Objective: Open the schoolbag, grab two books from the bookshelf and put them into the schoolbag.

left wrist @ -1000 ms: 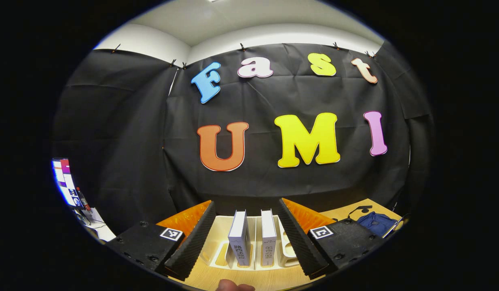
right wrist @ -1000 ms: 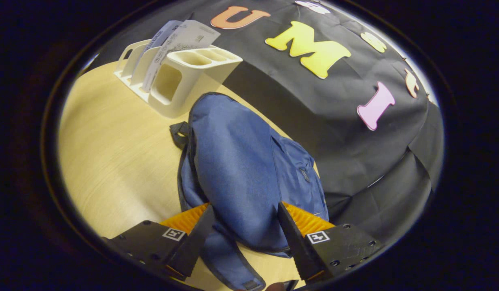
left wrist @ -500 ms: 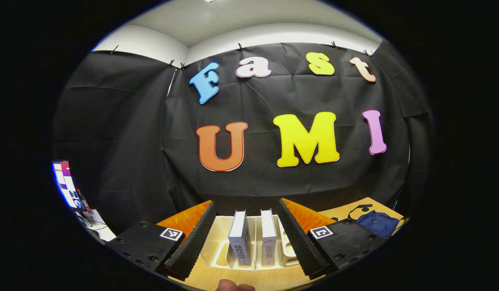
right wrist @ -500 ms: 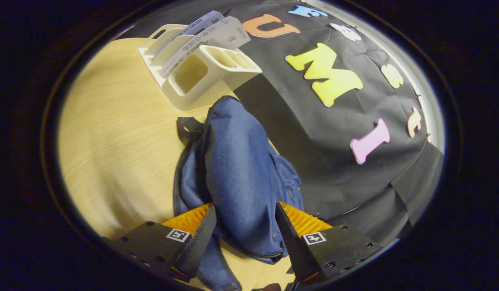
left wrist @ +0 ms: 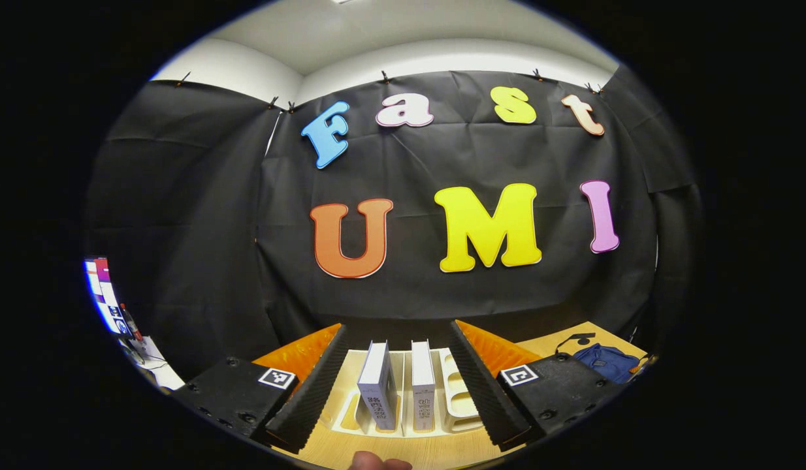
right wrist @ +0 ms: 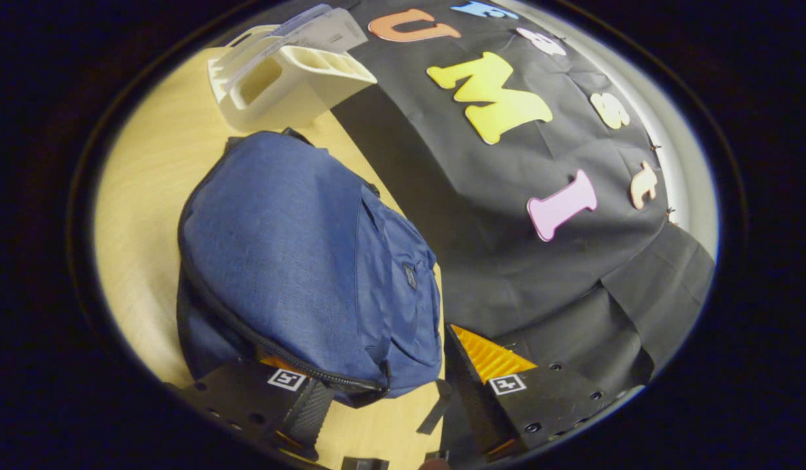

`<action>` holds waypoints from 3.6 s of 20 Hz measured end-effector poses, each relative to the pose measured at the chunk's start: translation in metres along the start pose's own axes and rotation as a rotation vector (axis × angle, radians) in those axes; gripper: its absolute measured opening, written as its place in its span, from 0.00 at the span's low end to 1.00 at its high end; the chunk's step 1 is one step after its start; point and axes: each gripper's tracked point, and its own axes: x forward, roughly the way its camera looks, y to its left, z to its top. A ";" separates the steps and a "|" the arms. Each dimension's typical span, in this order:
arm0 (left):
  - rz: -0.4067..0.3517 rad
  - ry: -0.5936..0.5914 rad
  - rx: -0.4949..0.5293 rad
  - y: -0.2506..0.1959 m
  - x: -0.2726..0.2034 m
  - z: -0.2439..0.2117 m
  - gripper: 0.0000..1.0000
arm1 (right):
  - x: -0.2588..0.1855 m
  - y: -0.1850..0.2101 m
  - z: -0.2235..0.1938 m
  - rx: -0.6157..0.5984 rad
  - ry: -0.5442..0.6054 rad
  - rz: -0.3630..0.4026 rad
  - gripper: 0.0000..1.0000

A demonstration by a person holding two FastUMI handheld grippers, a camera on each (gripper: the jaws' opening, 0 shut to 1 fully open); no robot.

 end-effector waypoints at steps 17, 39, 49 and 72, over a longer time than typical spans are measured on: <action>0.032 0.025 -0.009 -0.010 0.002 0.001 0.98 | 0.008 0.012 0.127 0.140 -0.203 0.199 0.04; -0.160 0.639 -0.017 -0.041 0.135 -0.120 0.98 | 0.069 -0.173 0.073 0.734 0.030 0.392 0.00; -0.226 1.067 0.050 -0.047 0.150 -0.186 0.98 | 0.095 -0.180 0.057 0.874 0.092 0.498 0.01; -0.222 1.392 0.034 -0.038 0.096 -0.152 0.42 | 0.090 -0.173 0.054 0.988 0.115 0.528 0.02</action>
